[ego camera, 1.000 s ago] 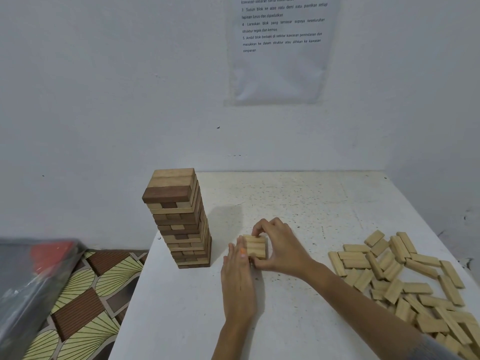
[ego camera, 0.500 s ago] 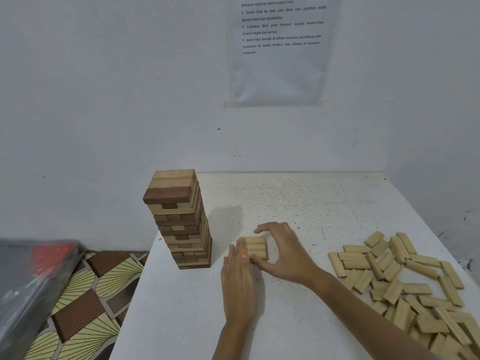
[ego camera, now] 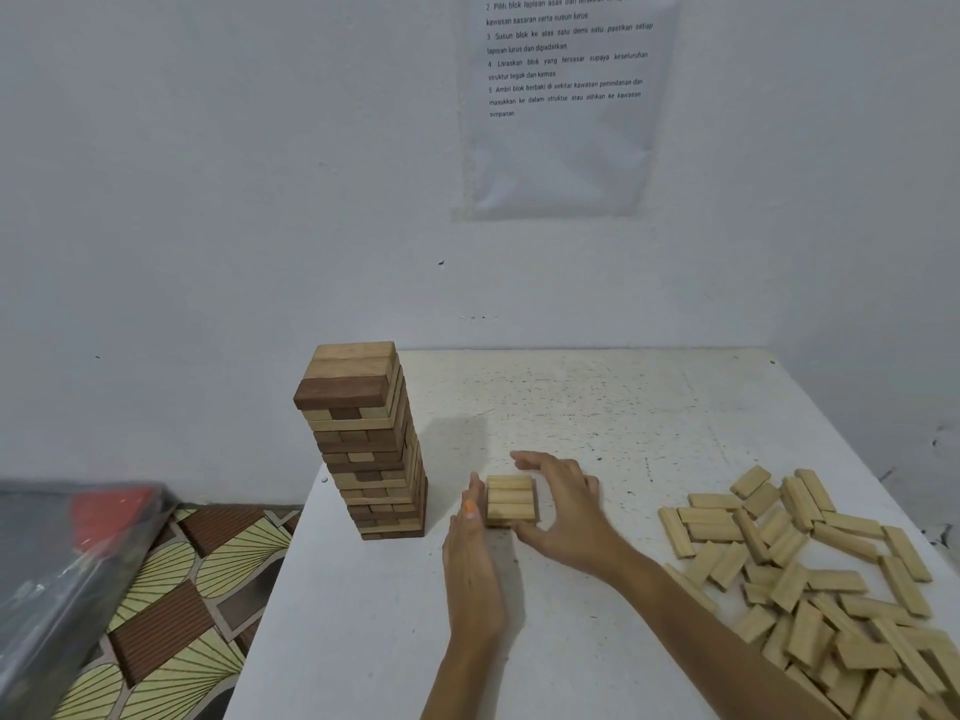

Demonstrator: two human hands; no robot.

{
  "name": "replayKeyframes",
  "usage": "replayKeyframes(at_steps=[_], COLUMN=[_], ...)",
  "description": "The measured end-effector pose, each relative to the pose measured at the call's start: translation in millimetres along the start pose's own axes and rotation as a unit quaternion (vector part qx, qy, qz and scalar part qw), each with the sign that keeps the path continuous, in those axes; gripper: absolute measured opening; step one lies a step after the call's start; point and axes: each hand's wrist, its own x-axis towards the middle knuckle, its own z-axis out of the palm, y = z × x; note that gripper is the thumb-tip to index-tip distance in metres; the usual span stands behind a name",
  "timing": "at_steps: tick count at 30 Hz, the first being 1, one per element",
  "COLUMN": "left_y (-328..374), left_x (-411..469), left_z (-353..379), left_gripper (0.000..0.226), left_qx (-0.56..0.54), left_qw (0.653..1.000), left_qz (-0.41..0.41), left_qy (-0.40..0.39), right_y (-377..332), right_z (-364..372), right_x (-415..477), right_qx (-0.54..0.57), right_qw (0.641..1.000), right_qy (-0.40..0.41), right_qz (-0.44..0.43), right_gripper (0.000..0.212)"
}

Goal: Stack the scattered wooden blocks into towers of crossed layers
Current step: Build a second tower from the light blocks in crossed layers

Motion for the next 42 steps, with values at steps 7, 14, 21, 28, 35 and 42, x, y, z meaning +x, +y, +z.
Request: replayKeyframes(at_steps=[7,14,21,28,35,42], left_y=[-10.2,-0.6,-5.5,-13.4,-14.1,-31.1], left_x=[3.5,1.7,2.3,2.2,4.2,7.9], left_z=[-1.1,-0.4,-4.2,0.4,-1.4,-2.8], left_gripper=[0.06,0.053,0.053,0.053,0.046,0.039], left_qx=[-0.032,-0.027,0.043,0.172,0.166,0.238], left_qw=[0.999,0.999,0.998,0.985,0.986,0.971], left_qz=[-0.029,-0.029,-0.049,-0.008,-0.016,0.029], left_qy=[0.006,-0.008,-0.016,-0.021,-0.026,-0.014], right_y=[0.1,-1.9,-8.2,-13.4,-5.3,-10.8], right_z=[-3.6,-4.1,-1.9,28.7,47.1,44.6], right_x=[2.5,0.6,-9.6,-35.3,-34.6,-33.7], right_qx=[0.011,0.017,0.003,-0.12,-0.251,-0.265], right_qw=[1.0,1.0,0.999,0.986,0.962,0.957], right_qy=[-0.002,-0.004,0.041,-0.007,0.052,0.048], right_qz=[-0.008,-0.009,0.033,0.112,0.088,0.111], right_gripper=[0.064,0.061,0.067,0.085,0.056,0.067])
